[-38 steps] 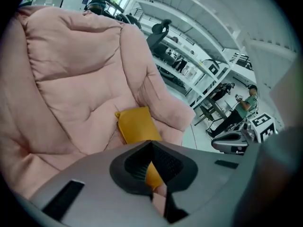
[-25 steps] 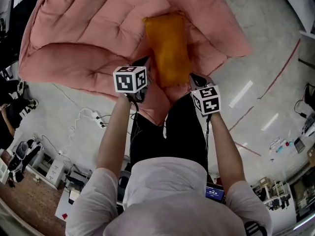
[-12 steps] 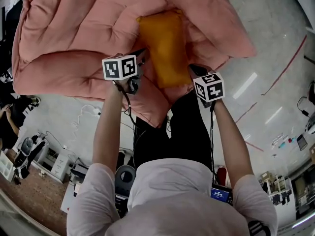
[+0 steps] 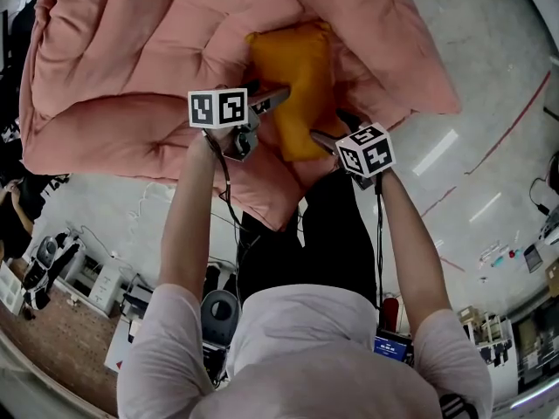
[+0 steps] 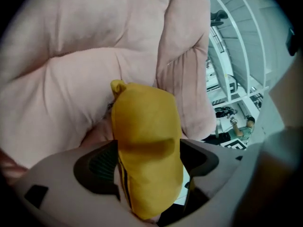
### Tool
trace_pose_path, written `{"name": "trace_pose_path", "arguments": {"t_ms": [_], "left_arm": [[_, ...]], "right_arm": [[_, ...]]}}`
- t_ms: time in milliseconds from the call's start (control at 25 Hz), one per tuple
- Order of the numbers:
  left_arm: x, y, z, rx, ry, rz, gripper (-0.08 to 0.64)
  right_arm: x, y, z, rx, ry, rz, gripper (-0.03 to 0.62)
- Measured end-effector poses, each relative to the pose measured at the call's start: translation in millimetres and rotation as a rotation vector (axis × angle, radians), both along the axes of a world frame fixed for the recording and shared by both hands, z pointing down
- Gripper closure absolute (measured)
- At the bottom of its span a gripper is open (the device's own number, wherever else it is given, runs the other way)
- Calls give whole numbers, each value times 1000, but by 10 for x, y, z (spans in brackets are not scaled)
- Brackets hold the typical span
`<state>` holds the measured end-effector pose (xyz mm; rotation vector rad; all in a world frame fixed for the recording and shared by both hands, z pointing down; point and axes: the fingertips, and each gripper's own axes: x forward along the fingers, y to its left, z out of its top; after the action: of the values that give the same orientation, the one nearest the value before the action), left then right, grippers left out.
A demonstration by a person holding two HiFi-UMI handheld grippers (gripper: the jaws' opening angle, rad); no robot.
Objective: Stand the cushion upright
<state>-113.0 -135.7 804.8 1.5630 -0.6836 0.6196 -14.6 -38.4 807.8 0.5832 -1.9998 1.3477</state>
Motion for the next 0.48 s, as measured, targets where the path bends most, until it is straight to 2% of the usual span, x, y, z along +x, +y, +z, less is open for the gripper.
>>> {"name": "trace_pose_path", "arguments": {"t_ms": [80, 120, 280, 480], "left_arm": [[-63, 12, 100, -36, -70, -9, 172], [-68, 22, 137, -54, -81, -10, 170], [26, 15, 262, -87, -37, -23, 170], [76, 7, 281, -53, -5, -68, 172]], "right_arm": [[-48, 0, 76, -36, 3, 2, 229], [-75, -1, 117, -49, 4, 5, 220], [-105, -23, 268, -60, 22, 10, 215], [-76, -37, 305, -40, 23, 27, 216]]}}
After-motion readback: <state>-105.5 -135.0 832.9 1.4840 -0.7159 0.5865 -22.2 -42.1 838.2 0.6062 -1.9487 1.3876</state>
